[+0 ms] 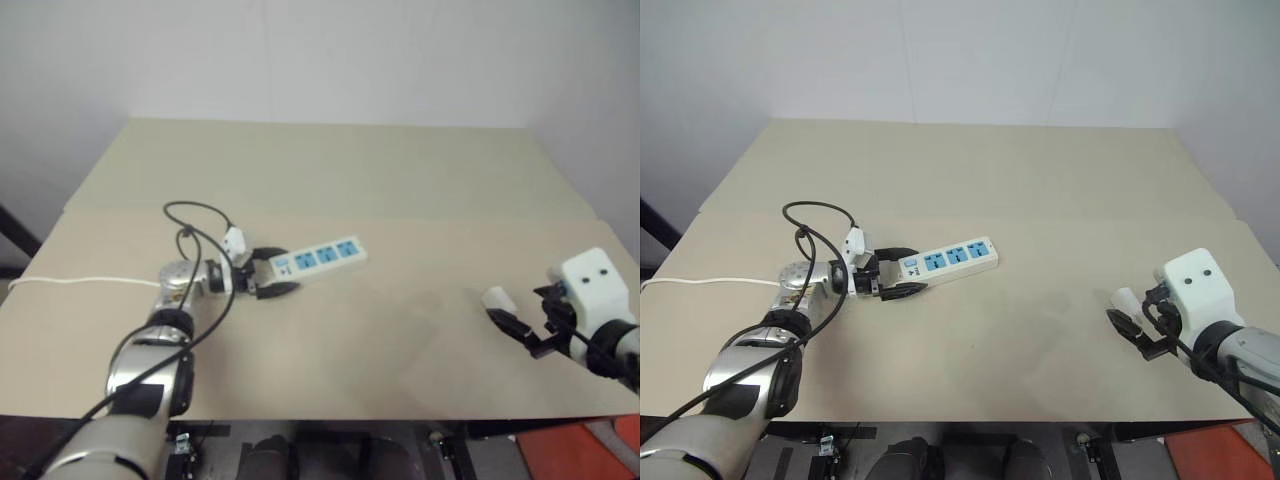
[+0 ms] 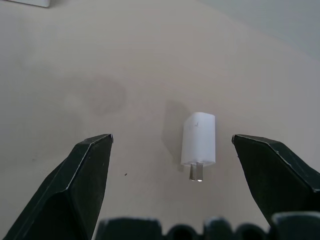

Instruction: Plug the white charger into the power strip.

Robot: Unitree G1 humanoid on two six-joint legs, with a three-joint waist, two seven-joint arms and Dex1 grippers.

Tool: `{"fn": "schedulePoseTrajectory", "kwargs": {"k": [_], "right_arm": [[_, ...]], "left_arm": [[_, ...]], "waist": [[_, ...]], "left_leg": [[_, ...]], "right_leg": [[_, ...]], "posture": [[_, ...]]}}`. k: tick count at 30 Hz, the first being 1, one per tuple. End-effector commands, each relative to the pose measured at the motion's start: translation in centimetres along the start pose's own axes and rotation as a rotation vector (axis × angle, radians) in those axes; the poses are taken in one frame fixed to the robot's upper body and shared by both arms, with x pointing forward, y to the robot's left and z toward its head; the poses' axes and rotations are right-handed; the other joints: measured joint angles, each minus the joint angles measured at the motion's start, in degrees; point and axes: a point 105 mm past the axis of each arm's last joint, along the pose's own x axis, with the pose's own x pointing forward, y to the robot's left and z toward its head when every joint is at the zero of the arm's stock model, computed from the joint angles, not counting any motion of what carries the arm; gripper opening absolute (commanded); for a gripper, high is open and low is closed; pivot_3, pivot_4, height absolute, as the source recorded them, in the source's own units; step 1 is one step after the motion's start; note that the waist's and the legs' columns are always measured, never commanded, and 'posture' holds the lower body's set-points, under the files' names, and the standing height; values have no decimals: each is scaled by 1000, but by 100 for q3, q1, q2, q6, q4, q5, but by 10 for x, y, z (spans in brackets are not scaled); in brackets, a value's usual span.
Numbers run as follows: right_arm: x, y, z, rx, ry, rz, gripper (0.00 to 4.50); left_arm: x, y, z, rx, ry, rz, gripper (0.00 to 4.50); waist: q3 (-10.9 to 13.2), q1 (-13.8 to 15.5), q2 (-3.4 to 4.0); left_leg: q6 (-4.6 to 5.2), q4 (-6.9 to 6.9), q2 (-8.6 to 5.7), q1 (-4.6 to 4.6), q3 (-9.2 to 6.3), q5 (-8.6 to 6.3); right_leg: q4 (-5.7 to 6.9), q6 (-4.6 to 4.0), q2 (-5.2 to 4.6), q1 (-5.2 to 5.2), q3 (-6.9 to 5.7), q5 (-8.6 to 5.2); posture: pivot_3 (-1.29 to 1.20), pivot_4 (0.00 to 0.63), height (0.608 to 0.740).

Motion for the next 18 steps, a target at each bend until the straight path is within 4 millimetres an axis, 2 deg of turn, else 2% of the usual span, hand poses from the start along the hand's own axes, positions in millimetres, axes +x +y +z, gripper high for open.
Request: {"fn": "schedulePoseTrajectory", "kwargs": {"k": [1,11,14,16,18], "right_arm": [[-8,-6,9,-39,-47,-48,4500],[-9,-3,5,-45,-47,-62,4500],[-9,-3,4,-45,-48,-66,4500],[-9,-2,3,-43,-48,-66,4500],[-8,-2,4,-43,-50,-67,4500]], "left_arm": [[0,3,0,11,-10,36,4489],[7,-1,-2,8,0,10,4489],[7,-3,-4,10,14,-1,3908],[8,-5,-6,1,20,-15,3290],[8,-7,-7,4,25,-22,3270]], "waist": [[0,2,0],[-2,22,-2],[-3,21,-2],[-3,20,-2],[-3,20,-2]], "left_leg": [[0,0,0,0,0,0],[2,6,0,4,0,-1],[3,8,-1,4,0,-2],[4,9,-1,4,0,-2],[4,10,-1,4,0,-3]], "right_leg": [[0,0,0,0,0,0],[1,3,-3,7,0,2],[1,4,-3,8,0,2],[1,4,-3,8,1,2],[1,4,-3,9,0,2]], "posture": [[0,150,740],[0,150,740],[0,150,740],[0,150,740],[0,150,740]]}}
